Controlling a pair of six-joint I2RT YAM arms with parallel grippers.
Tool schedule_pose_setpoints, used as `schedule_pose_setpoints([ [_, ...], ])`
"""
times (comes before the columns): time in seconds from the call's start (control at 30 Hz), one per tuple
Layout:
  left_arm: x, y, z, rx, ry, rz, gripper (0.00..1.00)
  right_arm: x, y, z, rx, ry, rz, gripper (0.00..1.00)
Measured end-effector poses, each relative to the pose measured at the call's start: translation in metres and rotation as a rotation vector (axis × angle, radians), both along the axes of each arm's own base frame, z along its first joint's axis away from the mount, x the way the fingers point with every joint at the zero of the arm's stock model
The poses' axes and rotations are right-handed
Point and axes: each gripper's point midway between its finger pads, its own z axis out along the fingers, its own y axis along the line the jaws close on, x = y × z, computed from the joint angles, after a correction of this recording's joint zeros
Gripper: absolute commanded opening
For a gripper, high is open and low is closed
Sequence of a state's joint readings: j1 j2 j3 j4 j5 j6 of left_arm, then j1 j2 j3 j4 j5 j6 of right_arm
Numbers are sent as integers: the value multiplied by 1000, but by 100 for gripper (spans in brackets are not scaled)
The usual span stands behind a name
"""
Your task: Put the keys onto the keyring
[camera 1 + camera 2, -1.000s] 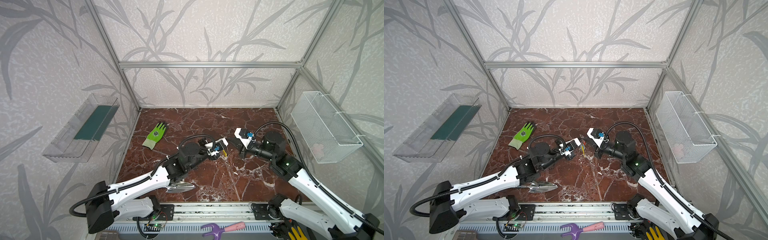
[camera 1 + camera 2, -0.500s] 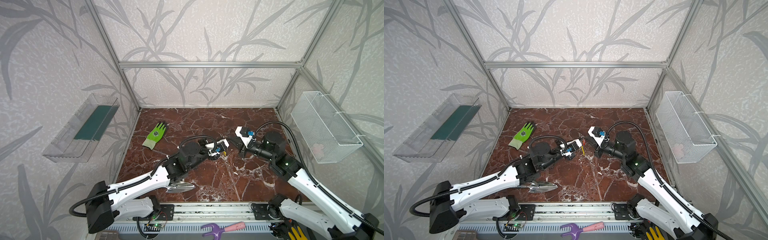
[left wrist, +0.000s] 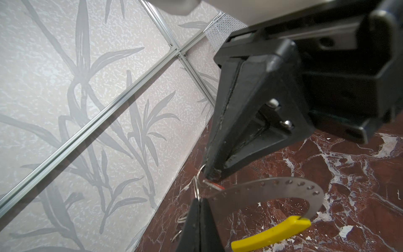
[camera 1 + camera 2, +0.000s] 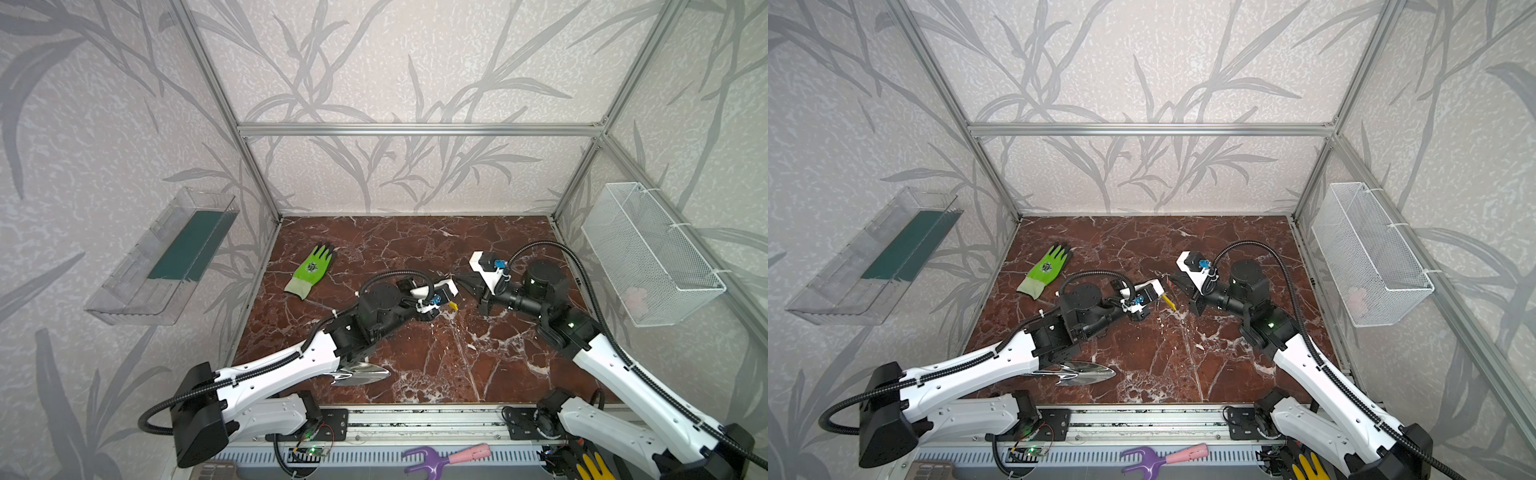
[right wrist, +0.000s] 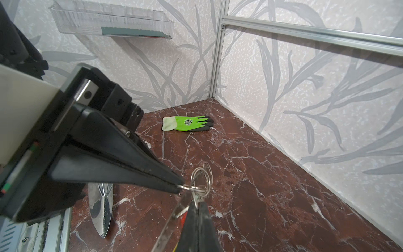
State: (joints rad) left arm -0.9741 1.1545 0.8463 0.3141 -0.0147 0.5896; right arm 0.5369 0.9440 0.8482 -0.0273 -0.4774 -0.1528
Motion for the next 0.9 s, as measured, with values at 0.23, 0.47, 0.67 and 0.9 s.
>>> schedule_pose_setpoints([
  [0.23,-6,0,9,-68,43,-79,0,2,-3,-3,25,48,28,0],
  [0.47,-8,0,14,-122,88,-138,0,5,-8,-4,36,72,24,0],
  [0.67,-5,3,15,-147,114,-142,0,2,-7,-6,30,80,39,0],
  [0.9,2,7,7,-138,155,-119,13,1,-8,-13,5,89,42,0],
])
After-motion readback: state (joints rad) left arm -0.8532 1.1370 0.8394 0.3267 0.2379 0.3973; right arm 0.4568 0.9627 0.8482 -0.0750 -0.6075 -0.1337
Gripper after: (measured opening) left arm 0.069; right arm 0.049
